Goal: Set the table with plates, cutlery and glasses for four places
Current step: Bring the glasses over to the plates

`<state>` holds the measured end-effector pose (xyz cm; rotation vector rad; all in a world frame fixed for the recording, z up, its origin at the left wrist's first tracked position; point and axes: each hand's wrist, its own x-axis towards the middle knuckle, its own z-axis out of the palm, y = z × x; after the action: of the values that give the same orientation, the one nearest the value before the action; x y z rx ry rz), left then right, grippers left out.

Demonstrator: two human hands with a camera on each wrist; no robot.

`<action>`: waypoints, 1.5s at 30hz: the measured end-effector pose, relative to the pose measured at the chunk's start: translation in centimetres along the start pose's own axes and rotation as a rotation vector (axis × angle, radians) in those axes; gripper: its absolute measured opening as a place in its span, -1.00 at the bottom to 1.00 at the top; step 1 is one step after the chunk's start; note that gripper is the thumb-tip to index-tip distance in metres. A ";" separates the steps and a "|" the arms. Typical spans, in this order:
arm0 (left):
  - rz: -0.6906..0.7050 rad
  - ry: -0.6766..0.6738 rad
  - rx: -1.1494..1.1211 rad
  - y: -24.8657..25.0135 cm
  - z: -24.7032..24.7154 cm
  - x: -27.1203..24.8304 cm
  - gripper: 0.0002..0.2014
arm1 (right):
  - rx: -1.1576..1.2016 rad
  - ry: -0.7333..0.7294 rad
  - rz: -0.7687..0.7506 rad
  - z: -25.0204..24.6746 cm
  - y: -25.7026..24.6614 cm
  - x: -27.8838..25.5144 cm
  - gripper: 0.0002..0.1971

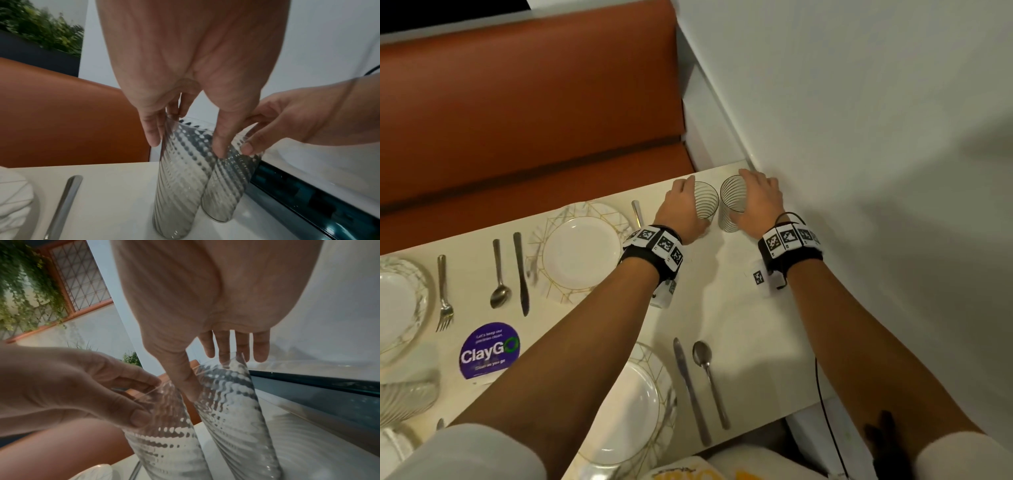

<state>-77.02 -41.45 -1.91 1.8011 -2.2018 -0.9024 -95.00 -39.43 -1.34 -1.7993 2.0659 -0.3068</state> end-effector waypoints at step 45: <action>-0.424 0.237 -0.217 -23.3 -8.2 -27.0 0.01 | -0.189 -0.150 0.066 9.4 -16.6 -20.9 -0.13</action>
<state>-46.45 -21.30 -1.14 2.1712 -1.5464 -0.9002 -73.89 -20.60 -0.11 -1.7941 2.1008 0.0427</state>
